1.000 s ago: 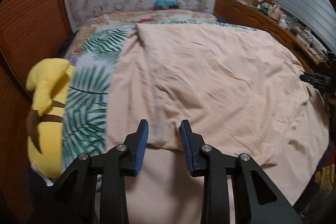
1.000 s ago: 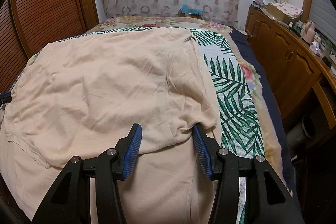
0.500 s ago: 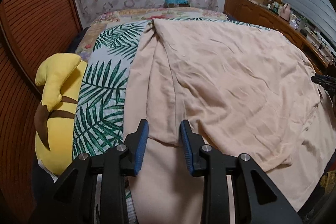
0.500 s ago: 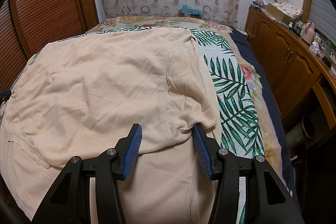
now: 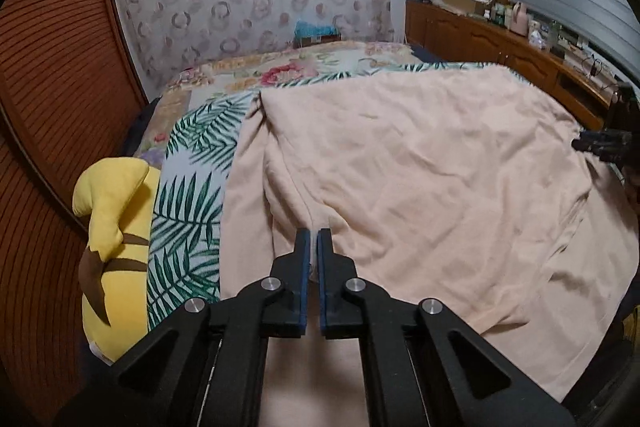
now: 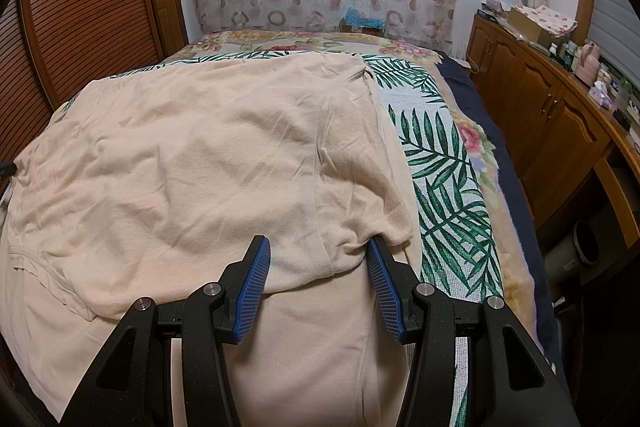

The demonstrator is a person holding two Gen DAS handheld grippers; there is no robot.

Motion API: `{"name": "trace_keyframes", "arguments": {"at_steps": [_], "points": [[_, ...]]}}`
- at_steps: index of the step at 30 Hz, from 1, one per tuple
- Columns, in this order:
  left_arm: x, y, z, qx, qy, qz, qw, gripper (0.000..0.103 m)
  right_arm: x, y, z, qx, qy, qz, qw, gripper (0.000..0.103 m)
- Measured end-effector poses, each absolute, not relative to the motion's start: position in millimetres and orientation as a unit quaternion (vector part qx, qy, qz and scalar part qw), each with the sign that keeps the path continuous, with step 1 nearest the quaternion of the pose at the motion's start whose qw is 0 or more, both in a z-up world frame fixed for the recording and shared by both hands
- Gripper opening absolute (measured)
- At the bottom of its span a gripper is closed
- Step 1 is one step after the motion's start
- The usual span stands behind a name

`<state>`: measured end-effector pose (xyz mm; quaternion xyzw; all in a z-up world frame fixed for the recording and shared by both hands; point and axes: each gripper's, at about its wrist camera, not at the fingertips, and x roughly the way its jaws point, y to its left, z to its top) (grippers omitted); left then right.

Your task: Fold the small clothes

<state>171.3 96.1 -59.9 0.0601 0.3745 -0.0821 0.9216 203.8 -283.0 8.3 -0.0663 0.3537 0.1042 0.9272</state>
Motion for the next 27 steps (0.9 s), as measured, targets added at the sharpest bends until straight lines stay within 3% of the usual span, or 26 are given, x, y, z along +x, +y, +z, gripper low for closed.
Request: {"name": "trace_keyframes", "arguments": {"at_steps": [16, 17, 21, 27], "points": [[167.2, 89.0, -54.4, 0.052, 0.367, -0.087, 0.925, 0.004, 206.9, -291.2, 11.7, -0.034, 0.36, 0.125, 0.924, 0.052], [166.6, 88.9, -54.3, 0.052, 0.366, -0.086, 0.925, 0.004, 208.0, -291.0, 12.1, -0.031, 0.362, 0.126, 0.923, 0.049], [164.1, 88.3, -47.8, 0.047, 0.353, -0.084, 0.931, 0.004, 211.4, -286.6, 15.2, -0.043, 0.363, 0.128, 0.922, 0.01], [153.2, 90.7, -26.2, 0.035, 0.321, -0.086, 0.942, 0.004, 192.6, -276.2, 31.5, -0.065, 0.321, 0.145, 0.934, 0.006]]}}
